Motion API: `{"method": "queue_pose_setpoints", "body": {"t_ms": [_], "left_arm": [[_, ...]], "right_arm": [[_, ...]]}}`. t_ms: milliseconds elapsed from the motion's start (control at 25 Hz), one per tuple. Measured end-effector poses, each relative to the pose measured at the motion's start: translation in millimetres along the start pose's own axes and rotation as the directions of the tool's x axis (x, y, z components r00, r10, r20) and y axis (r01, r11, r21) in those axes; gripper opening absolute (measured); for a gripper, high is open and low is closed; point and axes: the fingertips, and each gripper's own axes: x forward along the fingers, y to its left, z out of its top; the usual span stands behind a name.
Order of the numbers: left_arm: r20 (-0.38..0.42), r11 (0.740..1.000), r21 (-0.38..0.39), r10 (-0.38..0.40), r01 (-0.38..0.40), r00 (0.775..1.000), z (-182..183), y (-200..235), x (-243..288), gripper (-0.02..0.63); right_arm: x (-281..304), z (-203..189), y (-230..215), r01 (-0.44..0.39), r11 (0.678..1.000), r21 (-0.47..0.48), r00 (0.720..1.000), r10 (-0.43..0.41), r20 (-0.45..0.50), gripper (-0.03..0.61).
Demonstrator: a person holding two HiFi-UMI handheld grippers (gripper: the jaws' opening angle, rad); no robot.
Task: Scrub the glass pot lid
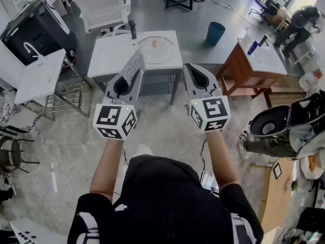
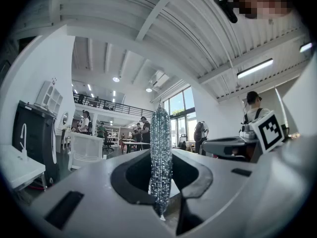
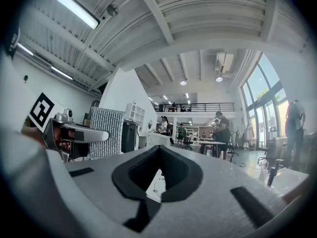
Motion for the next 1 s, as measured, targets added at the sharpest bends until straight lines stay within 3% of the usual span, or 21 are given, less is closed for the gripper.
{"method": "queue_pose_setpoints", "body": {"t_ms": [640,1000], "left_arm": [[-0.012,1.000,-0.015,0.023,-0.023,1.000,-4.2,3.7,1.2,0.077],[-0.032,0.999,-0.042,0.028,-0.029,0.999,-19.8,26.0,33.2,0.077]], "right_arm": [[7.6,-10.7,-1.6,-0.019,1.000,0.012,1.000,0.019,-0.003,-0.003],[41.5,-24.8,-17.7,-0.019,1.000,0.021,1.000,0.019,-0.023,-0.003]]}}
